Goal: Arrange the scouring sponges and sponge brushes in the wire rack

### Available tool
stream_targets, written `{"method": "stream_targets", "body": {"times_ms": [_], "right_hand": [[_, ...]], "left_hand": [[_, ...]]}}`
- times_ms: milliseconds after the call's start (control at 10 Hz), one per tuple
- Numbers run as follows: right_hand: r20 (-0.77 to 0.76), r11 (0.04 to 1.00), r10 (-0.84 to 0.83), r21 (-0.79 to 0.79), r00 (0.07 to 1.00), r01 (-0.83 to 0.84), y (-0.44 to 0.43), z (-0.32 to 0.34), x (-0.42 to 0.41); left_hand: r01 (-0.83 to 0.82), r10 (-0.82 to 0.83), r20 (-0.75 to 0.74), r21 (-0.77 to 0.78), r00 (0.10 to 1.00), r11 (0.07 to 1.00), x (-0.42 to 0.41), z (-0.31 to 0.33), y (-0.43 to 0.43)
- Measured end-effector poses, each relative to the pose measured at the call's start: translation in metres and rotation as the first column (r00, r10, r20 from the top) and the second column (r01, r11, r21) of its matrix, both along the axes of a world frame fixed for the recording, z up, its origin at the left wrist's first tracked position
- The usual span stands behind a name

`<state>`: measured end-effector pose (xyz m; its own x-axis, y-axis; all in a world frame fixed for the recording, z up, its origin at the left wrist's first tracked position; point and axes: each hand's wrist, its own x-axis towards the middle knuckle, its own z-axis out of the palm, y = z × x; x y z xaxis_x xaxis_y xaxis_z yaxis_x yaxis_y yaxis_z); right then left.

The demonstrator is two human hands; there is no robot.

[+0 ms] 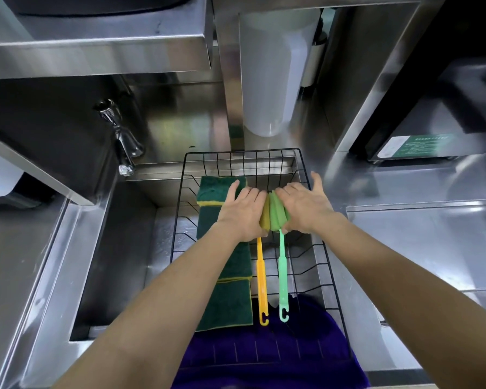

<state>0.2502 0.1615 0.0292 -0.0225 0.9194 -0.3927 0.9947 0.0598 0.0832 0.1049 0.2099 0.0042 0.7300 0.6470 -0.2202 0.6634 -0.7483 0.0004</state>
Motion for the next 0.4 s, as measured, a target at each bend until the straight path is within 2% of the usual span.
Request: {"method": "stream_targets", "body": {"times_ms": [200,300,400], "right_hand": [[0.001,1.0,-0.008,0.016,1.0,0.008,-0.002,0.002,0.0],[-0.027,1.0,0.001,0.021,1.0,-0.001,-0.004,0.008,0.002],[-0.147,0.995,-0.063,0.073,0.987,0.075,-0.008,0.026,0.005]], "left_hand": [[0.008,-0.008,-0.007,-0.019,1.0,1.0,-0.001,0.004,-0.002],[0.017,-0.014,0.052,-0.045,0.999,0.999,-0.007,0.016,0.002],[0.033,-0.037,0.202,0.023,0.979,0.999,-0.015,0.039,-0.001]]}}
